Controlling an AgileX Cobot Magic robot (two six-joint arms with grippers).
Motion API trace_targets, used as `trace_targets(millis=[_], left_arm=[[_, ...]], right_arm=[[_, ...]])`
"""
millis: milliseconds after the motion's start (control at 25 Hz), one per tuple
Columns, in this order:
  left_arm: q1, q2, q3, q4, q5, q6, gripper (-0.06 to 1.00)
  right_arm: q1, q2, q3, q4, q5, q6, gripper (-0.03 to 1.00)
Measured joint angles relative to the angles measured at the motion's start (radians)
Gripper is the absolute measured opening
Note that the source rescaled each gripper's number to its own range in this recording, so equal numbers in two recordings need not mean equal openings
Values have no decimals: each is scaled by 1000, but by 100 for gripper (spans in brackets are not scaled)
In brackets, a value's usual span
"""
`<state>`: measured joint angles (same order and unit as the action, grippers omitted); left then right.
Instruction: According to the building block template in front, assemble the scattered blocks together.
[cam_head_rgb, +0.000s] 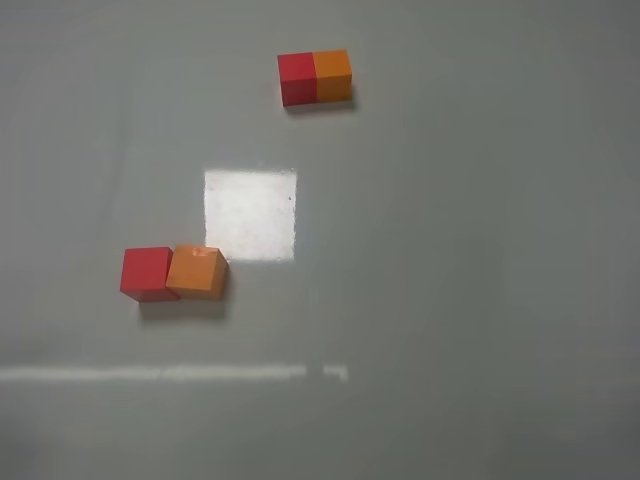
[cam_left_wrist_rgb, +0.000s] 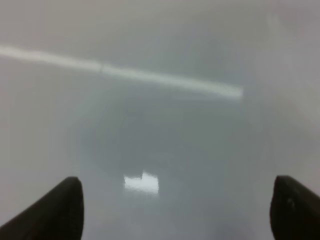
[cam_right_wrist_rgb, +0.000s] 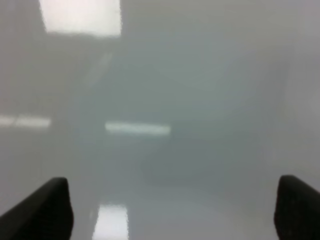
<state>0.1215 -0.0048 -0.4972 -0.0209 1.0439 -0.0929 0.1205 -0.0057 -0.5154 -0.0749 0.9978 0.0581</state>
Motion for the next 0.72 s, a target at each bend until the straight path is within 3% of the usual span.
trace_targets(millis=[320,440,720], left_arm=[[0,0,0,-1,0,5,68],[0,5,-22,-4,24,73,73],[0,275,-267,7,150,155,75]], right_arm=[[-35,0,0,0,0,0,85],[-72,0,0,0,0,0,84],[-103,0,0,0,0,0,82]])
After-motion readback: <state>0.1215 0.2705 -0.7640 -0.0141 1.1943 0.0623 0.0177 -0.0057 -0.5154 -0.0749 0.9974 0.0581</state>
